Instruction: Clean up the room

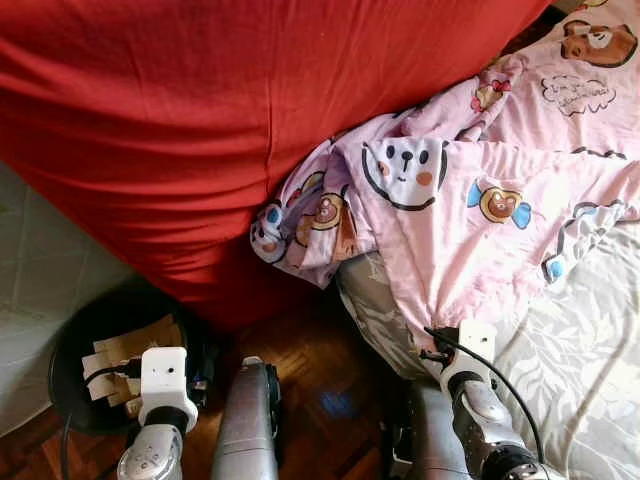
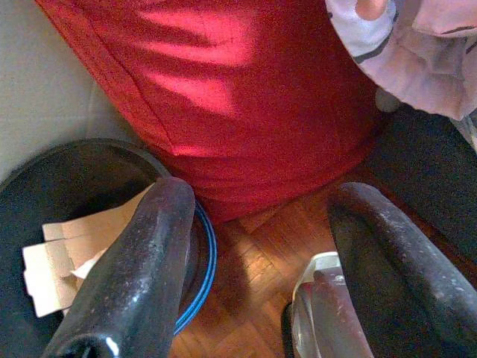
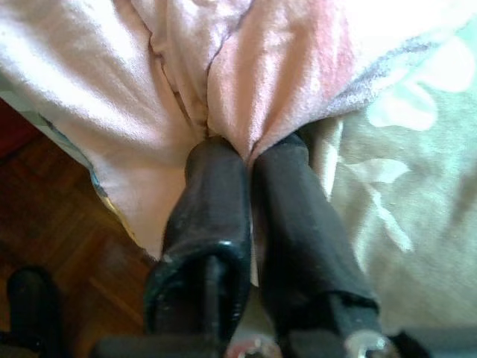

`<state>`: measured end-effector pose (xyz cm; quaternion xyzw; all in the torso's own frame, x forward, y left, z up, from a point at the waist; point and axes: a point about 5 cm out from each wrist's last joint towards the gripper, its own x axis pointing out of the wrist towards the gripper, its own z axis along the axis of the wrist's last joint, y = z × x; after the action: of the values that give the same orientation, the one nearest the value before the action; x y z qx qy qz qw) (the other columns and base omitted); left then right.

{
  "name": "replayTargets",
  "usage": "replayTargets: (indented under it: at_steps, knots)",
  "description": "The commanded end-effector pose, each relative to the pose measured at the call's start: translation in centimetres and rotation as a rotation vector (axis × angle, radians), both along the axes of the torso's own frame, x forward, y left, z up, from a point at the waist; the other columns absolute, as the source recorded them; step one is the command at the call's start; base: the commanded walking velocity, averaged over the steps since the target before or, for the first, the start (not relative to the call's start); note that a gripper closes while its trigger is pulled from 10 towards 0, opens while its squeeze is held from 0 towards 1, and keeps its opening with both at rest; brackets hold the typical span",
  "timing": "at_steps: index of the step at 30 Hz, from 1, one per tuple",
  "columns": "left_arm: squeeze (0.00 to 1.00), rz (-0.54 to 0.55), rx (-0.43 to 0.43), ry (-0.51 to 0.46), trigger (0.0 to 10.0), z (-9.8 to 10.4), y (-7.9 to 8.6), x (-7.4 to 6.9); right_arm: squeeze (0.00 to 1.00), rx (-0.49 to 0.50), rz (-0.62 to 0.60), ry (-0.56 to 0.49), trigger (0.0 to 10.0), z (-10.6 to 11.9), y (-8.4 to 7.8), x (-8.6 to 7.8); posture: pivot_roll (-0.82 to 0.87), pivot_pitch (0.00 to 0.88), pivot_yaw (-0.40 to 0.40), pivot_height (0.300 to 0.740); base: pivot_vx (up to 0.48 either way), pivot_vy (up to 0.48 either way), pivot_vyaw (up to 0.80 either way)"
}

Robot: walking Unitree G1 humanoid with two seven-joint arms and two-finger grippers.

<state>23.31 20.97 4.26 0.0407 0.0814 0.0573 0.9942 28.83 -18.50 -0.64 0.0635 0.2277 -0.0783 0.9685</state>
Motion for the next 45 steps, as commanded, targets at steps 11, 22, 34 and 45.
replayTargets:
  at_steps: [11, 22, 34, 45]
  knots:
    - [0.0, 0.048, -0.015, 0.151, 10.0, -4.6, 0.3, -0.5, 0.0, 0.008, -0.088, 0.025, 0.0, -1.5, -2.1, -2.4, 0.01, 0.2, 0.002, 0.627, 0.0, 0.0, 0.0]
    - [0.0, 0.083, -0.055, 0.304, 10.0, -7.9, -0.3, -1.4, 0.0, 0.02, -0.069, 0.029, 10.0, -2.3, -2.9, -3.7, -0.05, 0.103, -0.018, 0.632, 0.0, 0.0, 0.0]
    - [0.0, 0.101, -0.069, 0.438, 10.0, -10.1, -0.5, -3.2, 0.0, 0.019, -0.083, 0.155, 10.0, -4.2, -2.9, -6.1, -0.08, 0.024, -0.012, 0.692, 0.0, 0.0, 0.0]
    - [0.0, 0.116, -0.112, 0.545, 10.0, -11.4, -0.8, -4.4, 0.0, -0.016, 0.0, 0.284, 10.0, -5.9, -1.9, -8.2, -0.1, 0.0, -0.019, 0.727, 0.0, 0.0, 0.0]
